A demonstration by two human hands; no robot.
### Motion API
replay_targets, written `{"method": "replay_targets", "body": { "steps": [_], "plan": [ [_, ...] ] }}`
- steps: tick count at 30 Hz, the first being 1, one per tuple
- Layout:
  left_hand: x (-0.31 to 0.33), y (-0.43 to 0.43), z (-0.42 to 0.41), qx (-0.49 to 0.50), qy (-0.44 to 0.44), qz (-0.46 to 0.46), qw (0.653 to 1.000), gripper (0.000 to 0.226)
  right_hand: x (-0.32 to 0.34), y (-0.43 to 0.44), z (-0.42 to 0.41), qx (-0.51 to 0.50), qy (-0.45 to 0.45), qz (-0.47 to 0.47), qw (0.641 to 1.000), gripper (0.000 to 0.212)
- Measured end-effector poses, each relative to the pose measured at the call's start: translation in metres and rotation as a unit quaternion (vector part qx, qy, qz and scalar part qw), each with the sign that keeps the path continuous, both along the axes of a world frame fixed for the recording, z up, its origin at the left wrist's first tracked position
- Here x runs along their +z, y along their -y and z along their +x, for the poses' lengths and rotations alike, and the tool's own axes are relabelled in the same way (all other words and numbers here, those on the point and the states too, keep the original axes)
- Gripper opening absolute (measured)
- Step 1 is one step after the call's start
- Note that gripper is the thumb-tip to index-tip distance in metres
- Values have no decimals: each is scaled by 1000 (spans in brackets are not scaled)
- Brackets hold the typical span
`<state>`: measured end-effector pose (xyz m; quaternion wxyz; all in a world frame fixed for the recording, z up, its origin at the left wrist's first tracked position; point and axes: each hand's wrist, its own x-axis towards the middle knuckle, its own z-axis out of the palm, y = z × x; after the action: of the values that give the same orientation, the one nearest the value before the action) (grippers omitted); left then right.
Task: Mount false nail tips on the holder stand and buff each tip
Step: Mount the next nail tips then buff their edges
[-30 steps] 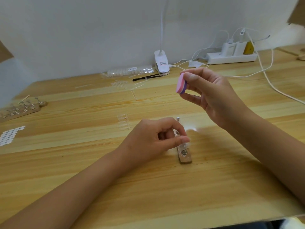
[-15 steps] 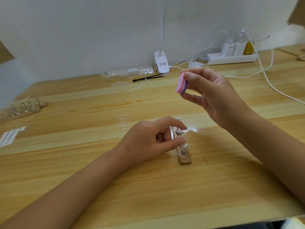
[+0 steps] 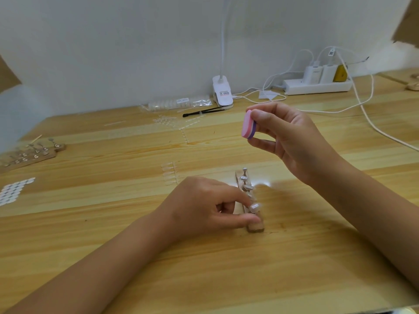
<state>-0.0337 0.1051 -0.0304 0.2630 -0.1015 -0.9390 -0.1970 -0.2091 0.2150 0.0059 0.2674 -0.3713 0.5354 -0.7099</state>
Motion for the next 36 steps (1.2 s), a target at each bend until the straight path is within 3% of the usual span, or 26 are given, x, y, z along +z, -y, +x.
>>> {"method": "replay_targets", "body": {
  "steps": [15, 17, 19, 22, 24, 27, 31, 36],
  "plan": [
    [-1, -8, 0, -33, -47, -133, 989, 7, -1, 1, 3, 7, -18, 17, 1000, 16],
    [1, -10, 0, -34, -42, -36, 998, 10, -1, 1, 2, 6, -10, 18, 1000, 17],
    [6, -9, 1, -20, -35, 126, 991, 11, 0, 1, 2, 3, -4, 18, 1000, 17],
    [12, -5, 0, 10, -16, 371, 929, 7, 0, 1, 3, 3, -10, 23, 1000, 21],
    [14, 0, -2, 25, -3, 474, 880, 11, 1, 0, 4, 11, -10, 27, 1000, 27],
    [14, 5, -4, 44, 10, 556, 830, 15, 0, 0, 5, 33, -13, 38, 999, 30],
    [14, 10, -6, 35, 29, 606, 794, 9, -1, 1, 8, 74, -21, 50, 996, 25],
    [16, 10, -8, 42, 27, 608, 793, 19, -3, 1, 13, 100, -28, 72, 992, 25]
  ]
}}
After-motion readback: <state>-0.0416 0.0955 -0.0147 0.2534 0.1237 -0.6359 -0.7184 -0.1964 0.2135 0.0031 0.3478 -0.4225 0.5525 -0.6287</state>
